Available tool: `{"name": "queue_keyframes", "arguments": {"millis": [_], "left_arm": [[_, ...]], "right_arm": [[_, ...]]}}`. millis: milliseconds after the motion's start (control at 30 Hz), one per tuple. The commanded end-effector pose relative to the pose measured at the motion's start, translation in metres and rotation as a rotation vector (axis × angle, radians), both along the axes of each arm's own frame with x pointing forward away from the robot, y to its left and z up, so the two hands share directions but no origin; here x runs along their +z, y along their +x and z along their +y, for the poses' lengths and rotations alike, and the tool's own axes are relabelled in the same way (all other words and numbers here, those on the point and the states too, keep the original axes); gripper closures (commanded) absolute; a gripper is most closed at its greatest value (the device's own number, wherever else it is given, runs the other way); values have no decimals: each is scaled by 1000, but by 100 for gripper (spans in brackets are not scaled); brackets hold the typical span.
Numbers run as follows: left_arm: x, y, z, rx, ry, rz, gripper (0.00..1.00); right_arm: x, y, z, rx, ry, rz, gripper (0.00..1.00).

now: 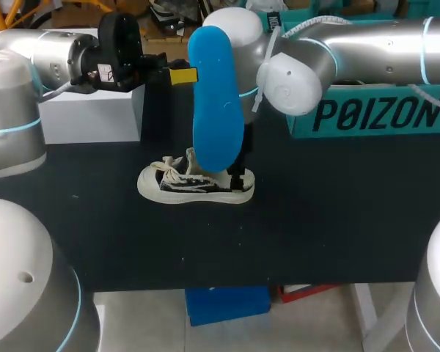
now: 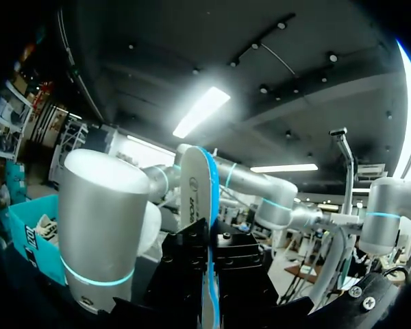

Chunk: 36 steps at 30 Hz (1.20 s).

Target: Take the shoe out of the shoebox, open the shoe tongue, remove and reinsert the insole, then place the shoe into the shoebox

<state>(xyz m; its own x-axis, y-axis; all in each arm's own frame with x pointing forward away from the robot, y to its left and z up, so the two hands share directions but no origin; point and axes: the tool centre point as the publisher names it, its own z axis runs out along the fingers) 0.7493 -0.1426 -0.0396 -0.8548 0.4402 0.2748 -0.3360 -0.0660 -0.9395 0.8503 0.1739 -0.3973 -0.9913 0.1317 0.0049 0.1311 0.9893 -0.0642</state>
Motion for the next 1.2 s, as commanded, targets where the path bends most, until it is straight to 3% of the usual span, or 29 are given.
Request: {"name": "queue_keyframes", "arguments": {"millis": [33, 367, 533, 1200], "left_arm": [[1, -2, -1, 6, 4, 0, 100], [1, -2, -1, 6, 4, 0, 100], [1, -2, -1, 6, 4, 0, 100], [1, -2, -1, 6, 4, 0, 100]], "right_arm": [[-1, 1, 2, -2, -5, 1, 0], [-1, 0, 0, 0, 16, -12, 0], [4, -1, -4, -23, 200, -53, 0], [7, -3, 1, 79, 579, -112, 0]]}}
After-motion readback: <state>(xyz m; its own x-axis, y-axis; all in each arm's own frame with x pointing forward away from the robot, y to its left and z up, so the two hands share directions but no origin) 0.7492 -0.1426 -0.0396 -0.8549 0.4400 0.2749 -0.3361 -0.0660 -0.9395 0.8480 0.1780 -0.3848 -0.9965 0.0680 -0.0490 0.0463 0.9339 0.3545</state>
